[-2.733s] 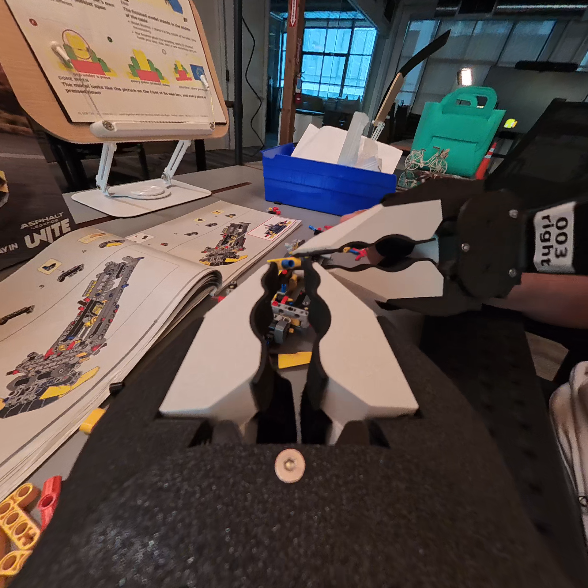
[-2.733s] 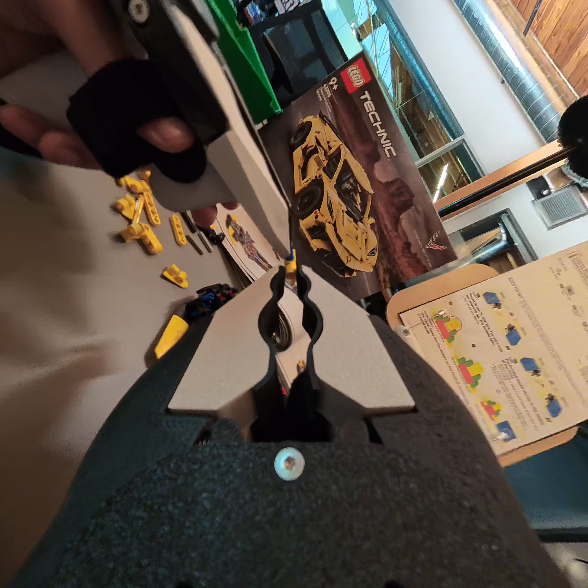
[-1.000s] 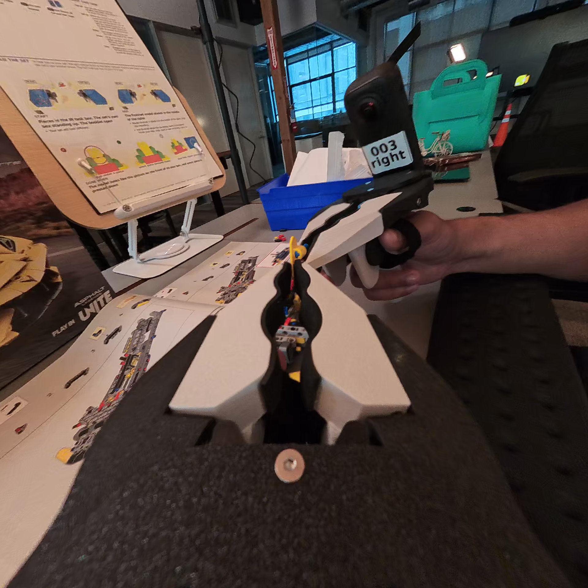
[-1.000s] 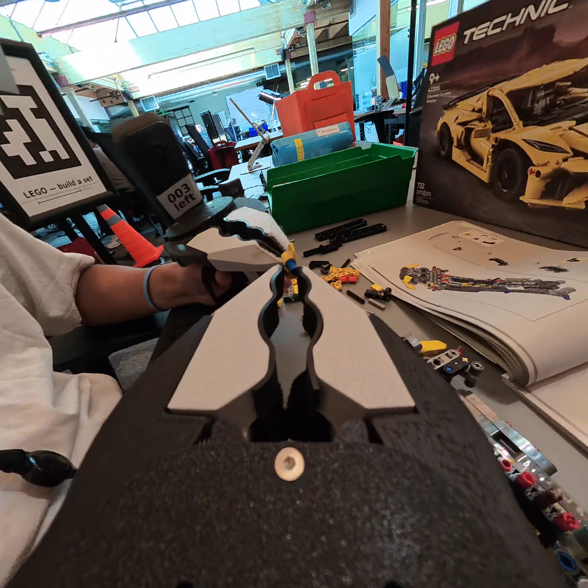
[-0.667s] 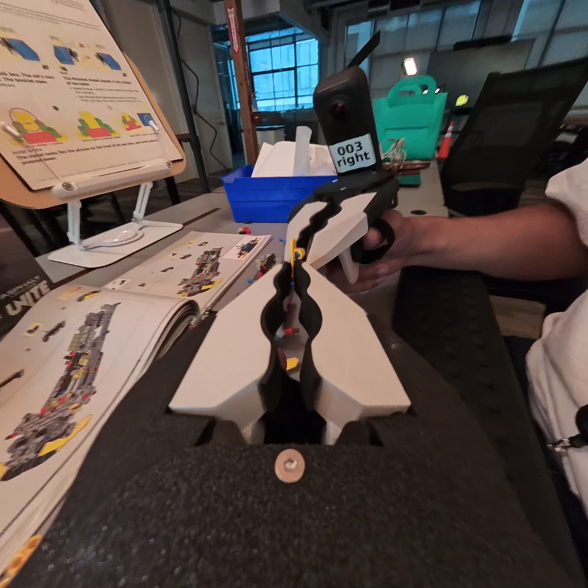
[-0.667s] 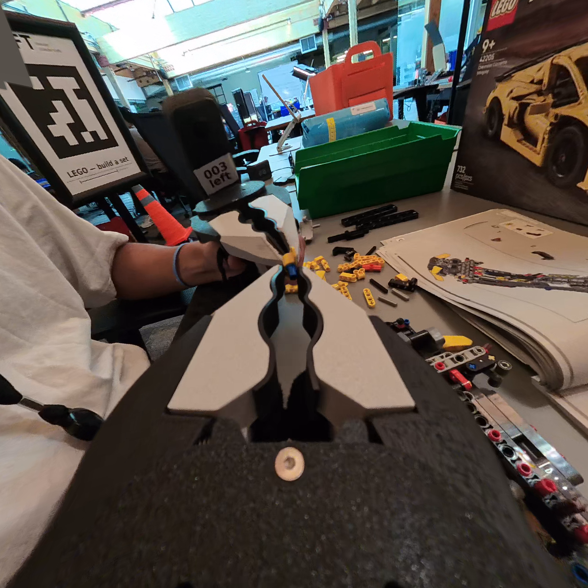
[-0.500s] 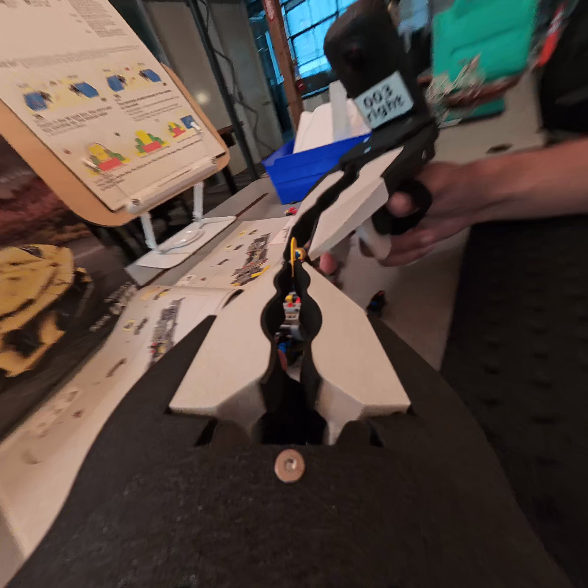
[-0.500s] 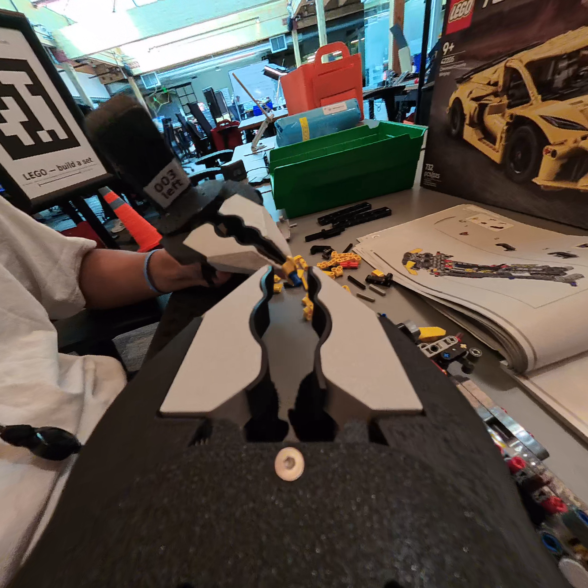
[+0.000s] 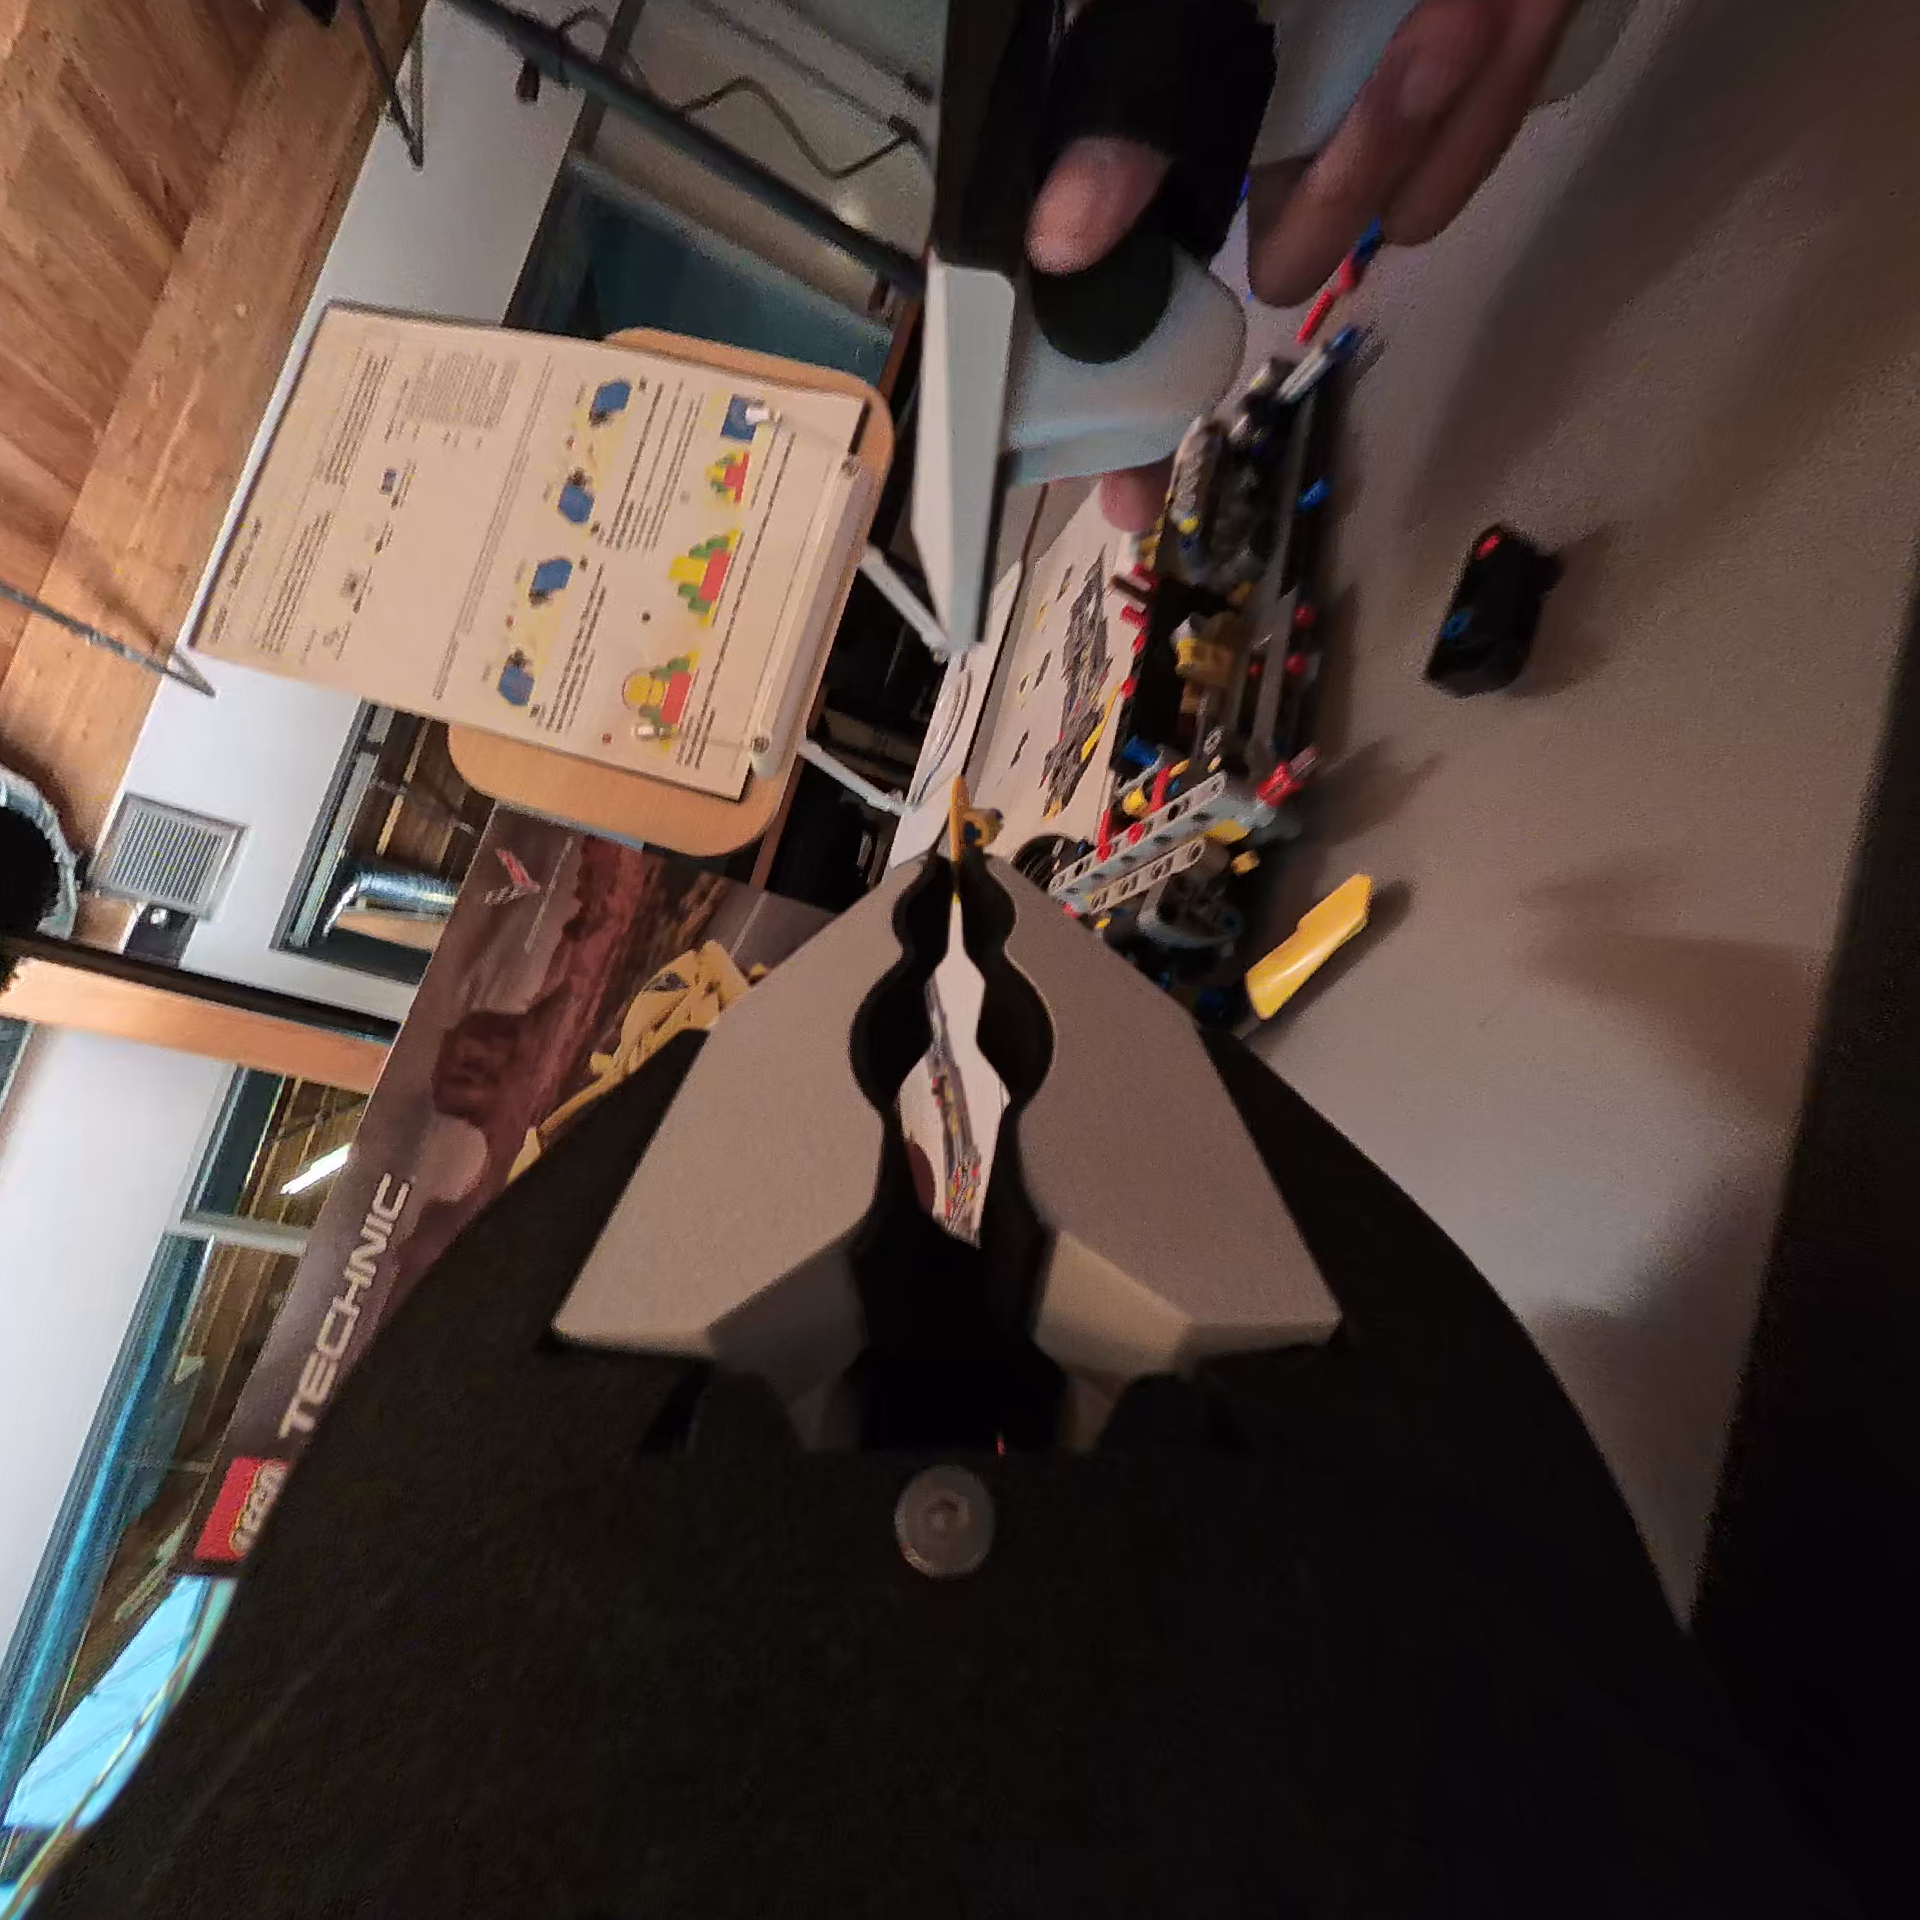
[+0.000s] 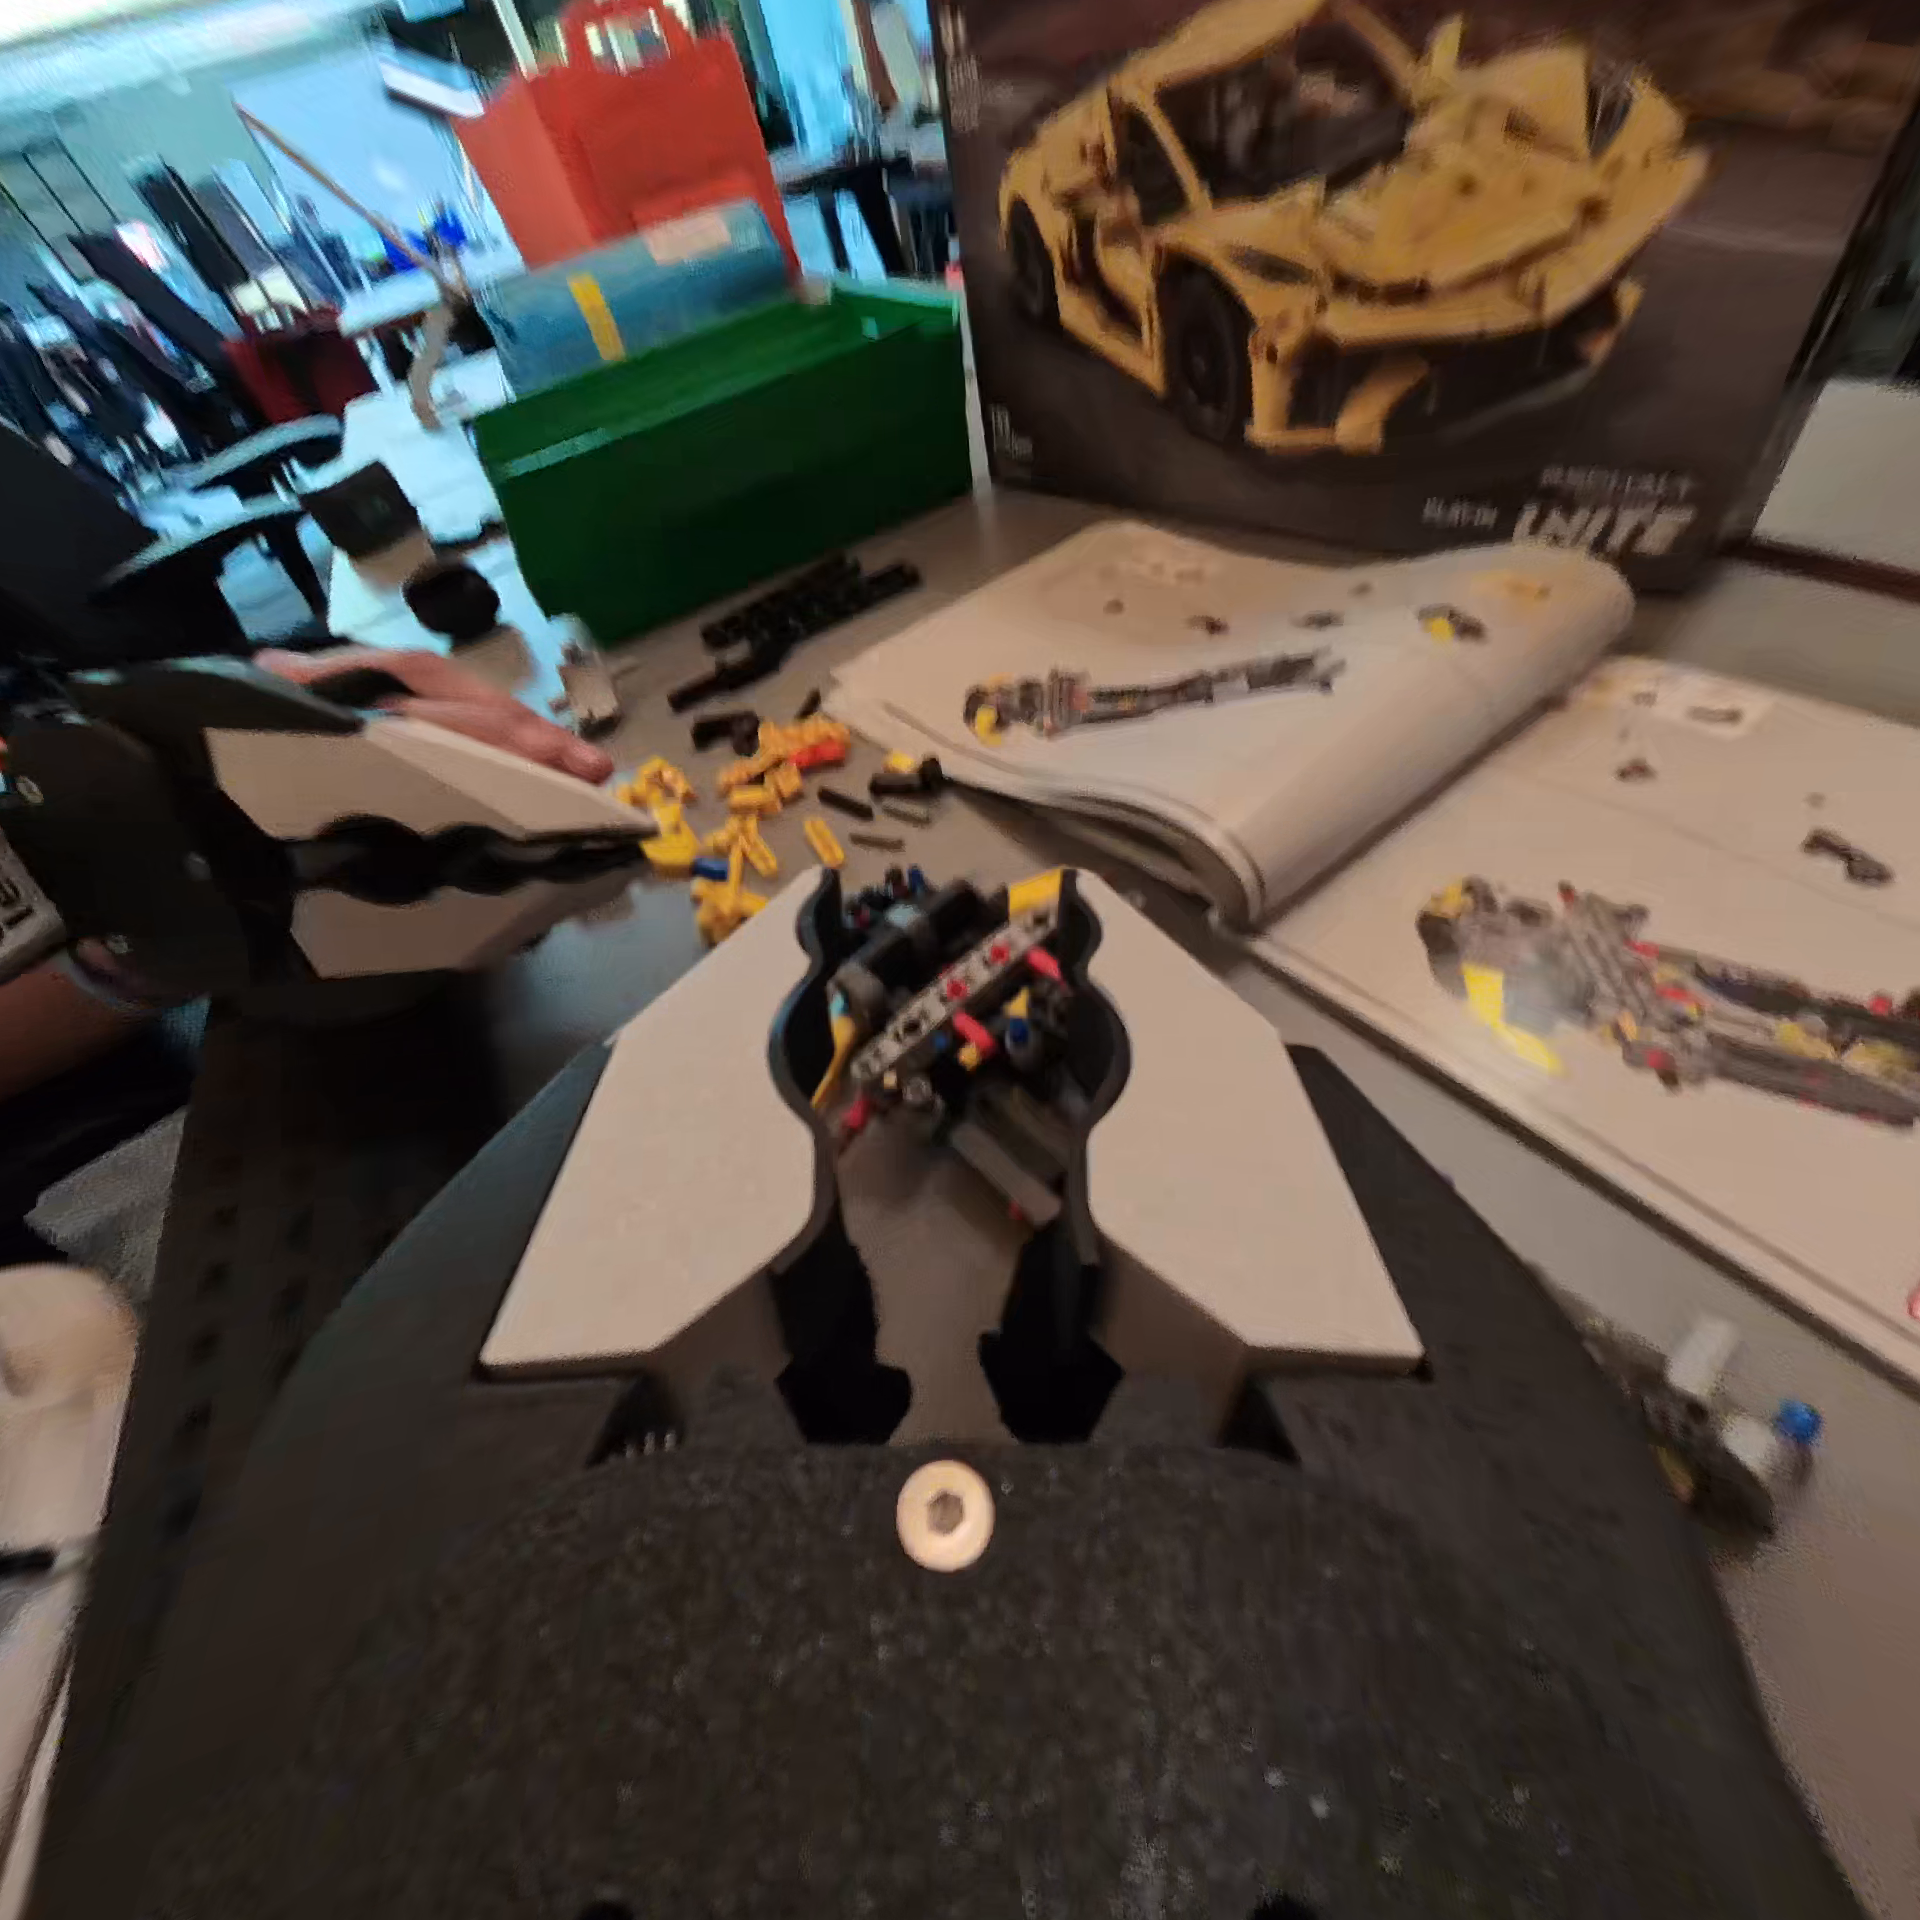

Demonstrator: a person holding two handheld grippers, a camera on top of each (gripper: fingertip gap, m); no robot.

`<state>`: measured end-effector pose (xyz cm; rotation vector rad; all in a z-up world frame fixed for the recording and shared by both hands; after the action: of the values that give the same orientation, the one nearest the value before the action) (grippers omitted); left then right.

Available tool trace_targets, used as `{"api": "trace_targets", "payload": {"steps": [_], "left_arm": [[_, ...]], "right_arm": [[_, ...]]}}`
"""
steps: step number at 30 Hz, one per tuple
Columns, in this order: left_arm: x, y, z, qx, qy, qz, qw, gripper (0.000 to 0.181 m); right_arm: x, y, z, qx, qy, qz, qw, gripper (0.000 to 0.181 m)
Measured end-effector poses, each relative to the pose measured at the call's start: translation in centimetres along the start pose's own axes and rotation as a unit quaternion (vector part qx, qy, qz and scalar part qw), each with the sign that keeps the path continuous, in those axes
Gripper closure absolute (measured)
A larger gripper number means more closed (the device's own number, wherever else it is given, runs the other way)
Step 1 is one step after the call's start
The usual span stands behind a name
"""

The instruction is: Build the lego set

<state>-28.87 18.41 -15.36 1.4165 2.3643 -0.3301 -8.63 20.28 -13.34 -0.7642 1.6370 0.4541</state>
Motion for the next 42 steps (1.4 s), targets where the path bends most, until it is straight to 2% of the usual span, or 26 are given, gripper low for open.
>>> {"api": "trace_targets", "payload": {"steps": [2, 5, 8, 13, 19, 21, 22, 25, 26, 28, 31, 35, 39, 42], "left_arm": [[-0.9, -0.1, 0.4, 0.014, 0.015, 0.02, 1.0, 0.181], [-2.3, 0.0, 1.6, 0.049, 0.046, 0.037, 0.997, 0.181], [-3.3, 0.7, 3.2, 0.097, 0.062, 0.048, 0.992, 0.181], [-4.3, 1.5, 4.5, 0.142, 0.05, 0.058, 0.987, 0.181], [-4.2, 1.3, 5.1, 0.163, 0.051, 0.048, 0.984, 0.181], [-4.2, 1.2, 5.3, 0.167, 0.052, 0.045, 0.984, 0.181], [-4.2, 1.1, 5.4, 0.169, 0.05, 0.045, 0.983, 0.181], [-4.3, 1.0, 5.4, 0.164, 0.064, 0.043, 0.983, 0.181], [-4.3, 1.0, 5.3, 0.158, 0.078, 0.039, 0.984, 0.181], [-4.1, 1.1, 5.0, 0.137, 0.117, 0.029, 0.983, 0.181], [-3.8, 1.1, 4.8, 0.121, 0.16, 0.015, 0.98, 0.181], [-3.7, 0.9, 4.7, 0.11, 0.158, 0.012, 0.981, 0.181], [-3.7, 0.9, 4.4, 0.093, 0.172, 0.004, 0.981, 0.181], [-3.8, 1.0, 4.6, 0.092, 0.178, 0.001, 0.98, 0.181]], "right_arm": [[1.2, -1.2, -0.1, -0.022, 0.013, -0.084, 0.996, 0.131], [3.1, -3.3, -1.5, -0.077, -0.004, -0.192, 0.978, 0.13], [4.1, -4.5, -2.2, -0.098, -0.054, -0.199, 0.974, 0.142], [5.8, -4.0, -1.7, -0.096, -0.147, -0.225, 0.958, 0.151], [6.5, -2.3, -2.0, -0.136, -0.161, -0.228, 0.95, 0.155], [6.6, -2.0, -2.1, -0.133, -0.167, -0.235, 0.948, 0.166], [6.6, -1.9, -2.1, -0.13, -0.165, -0.235, 0.949, 0.166], [6.2, -1.6, -1.9, -0.127, -0.086, -0.247, 0.957, 0.168], [5.9, -1.6, -1.7, -0.118, -0.05, -0.234, 0.964, 0.174], [5.3, -1.5, -1.7, -0.129, 0.031, -0.212, 0.968, 0.175], [5.0, -1.0, -1.6, -0.138, 0.117, -0.184, 0.966, 0.175], [4.2, -0.9, -1.4, -0.162, 0.2, -0.139, 0.956, 0.175], [4.6, -0.8, -0.9, -0.14, 0.205, -0.15, 0.957, 0.175], [4.6, -0.6, -1.1, -0.153, 0.229, -0.146, 0.95, 0.175]]}}
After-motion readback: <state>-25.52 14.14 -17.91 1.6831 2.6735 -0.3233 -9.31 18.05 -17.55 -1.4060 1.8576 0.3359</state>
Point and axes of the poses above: each gripper's, where its closed fingertips meet, y out along the fingers, x out of its underside, z = x × y across the jaws, the point moved 9 cm from there along -y, back along the fingers, and after that the axes turned 9 degrees about z, right-handed, at the moved point
